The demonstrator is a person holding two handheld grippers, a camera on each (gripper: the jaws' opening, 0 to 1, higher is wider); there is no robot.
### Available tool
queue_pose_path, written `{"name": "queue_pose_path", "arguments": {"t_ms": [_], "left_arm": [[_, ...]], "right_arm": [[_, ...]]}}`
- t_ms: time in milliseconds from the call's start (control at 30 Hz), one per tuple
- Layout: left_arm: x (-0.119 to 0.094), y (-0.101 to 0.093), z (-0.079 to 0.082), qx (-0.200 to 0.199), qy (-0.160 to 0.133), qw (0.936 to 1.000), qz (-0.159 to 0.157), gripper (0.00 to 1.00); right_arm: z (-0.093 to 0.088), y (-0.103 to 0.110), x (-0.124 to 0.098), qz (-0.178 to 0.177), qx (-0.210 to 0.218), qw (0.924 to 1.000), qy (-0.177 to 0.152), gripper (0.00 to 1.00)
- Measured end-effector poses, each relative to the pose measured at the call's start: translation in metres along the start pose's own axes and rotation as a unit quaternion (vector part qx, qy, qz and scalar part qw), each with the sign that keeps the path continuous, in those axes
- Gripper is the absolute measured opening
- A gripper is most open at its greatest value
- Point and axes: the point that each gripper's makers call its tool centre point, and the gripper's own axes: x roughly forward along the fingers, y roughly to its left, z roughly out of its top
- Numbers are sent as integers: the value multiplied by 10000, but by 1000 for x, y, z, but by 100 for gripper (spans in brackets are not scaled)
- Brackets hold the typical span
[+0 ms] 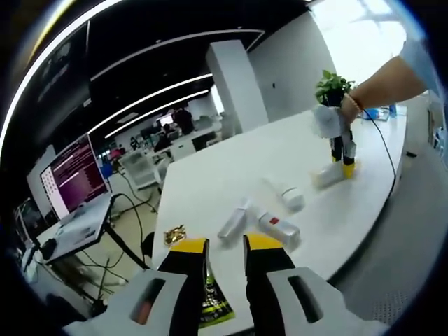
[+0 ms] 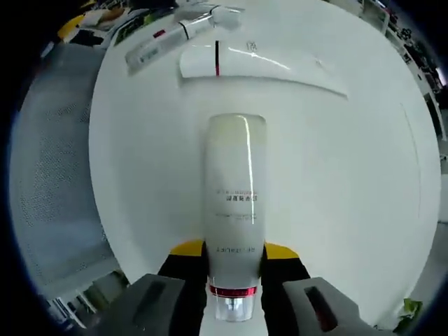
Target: Arrange the skincare products in the storage area until every visible bottle or jar stands upright without overlapping.
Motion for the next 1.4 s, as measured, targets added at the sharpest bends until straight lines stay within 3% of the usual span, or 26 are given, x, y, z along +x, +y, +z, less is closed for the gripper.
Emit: {"name": "queue_pose_path", "arguments": {"t_ms": [167, 567, 833, 933, 1100, 1267, 1400], "left_arm": [[3, -8, -3, 58, 123, 9997, -209, 17], [8, -21, -18, 426, 587, 9960, -522, 21], [9, -31, -26, 331, 824, 9927, -813, 23], [9, -38, -32, 443, 1006, 9891, -985, 23], [9, -50, -44, 952, 1285, 9797, -1210, 24], [12, -54, -49, 1283, 1413, 9718, -1385, 33], [10, -66, -57, 1577, 1583, 9590, -1741, 33]], "right_arm": [[3, 6, 0, -12, -33, 9999, -154, 22], [26, 49, 1, 17, -710, 9975, -51, 22], [46, 78, 3, 65, -1133, 9935, -44, 22], [52, 85, 3, 70, -1263, 9920, -14, 22], [59, 96, 4, 70, -1408, 9900, 15, 22], [65, 104, 5, 75, -1625, 9867, 72, 22], [71, 113, 6, 96, -1783, 9839, 46, 22]]}}
